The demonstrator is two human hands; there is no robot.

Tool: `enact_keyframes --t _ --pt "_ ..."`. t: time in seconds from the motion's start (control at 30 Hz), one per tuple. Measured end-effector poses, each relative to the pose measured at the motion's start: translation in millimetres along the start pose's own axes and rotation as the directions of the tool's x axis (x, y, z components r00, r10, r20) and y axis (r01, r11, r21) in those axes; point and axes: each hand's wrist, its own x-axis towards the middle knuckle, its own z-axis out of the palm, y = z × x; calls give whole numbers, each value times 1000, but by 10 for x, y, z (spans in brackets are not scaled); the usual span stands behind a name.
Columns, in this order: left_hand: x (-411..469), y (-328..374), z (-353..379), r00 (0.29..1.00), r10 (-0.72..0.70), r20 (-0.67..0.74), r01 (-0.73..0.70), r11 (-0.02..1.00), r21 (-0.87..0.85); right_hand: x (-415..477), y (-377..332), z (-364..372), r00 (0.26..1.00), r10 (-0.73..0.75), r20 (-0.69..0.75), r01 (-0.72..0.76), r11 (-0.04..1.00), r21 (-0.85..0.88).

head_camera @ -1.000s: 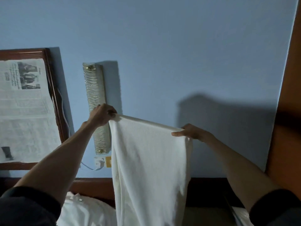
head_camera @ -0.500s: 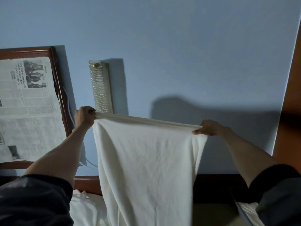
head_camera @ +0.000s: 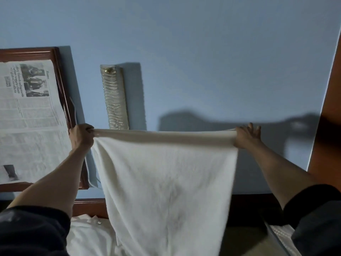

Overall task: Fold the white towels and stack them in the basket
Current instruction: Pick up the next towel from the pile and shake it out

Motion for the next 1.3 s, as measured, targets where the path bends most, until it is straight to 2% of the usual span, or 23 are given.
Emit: enact_keyframes --t 0.13,0.27,0.47,0.7,0.87,1.03,1.17,1.3 --pt "-53 -56 11 999 -33 -13 33 999 18 41 -56 -95 985 111 -129 -79 970 231" --pt "-149 -57 24 993 -112 -32 113 992 51 -44 -64 -156 970 141 -197 -57 924 378" --pt "-169 -4 -11 979 -200 -40 202 977 60 -85 19 -197 977 78 -200 -8 944 329" --pt "-211 -19 -43 961 -276 -4 276 961 -11 -172 112 -140 985 9 -171 58 921 386" --pt "-348 -71 -50 965 -258 42 261 960 -105 -266 70 -28 951 120 -285 12 907 421" --pt "-533 -209 -41 976 -199 87 212 959 -188 -405 48 19 925 153 -349 -23 937 349" --pt "-638 -229 -73 964 -237 123 259 940 -223 -639 93 104 904 250 -347 -92 906 414" --pt "-763 -177 -149 943 -288 168 322 918 -231 -900 165 116 888 250 -387 -89 918 387"
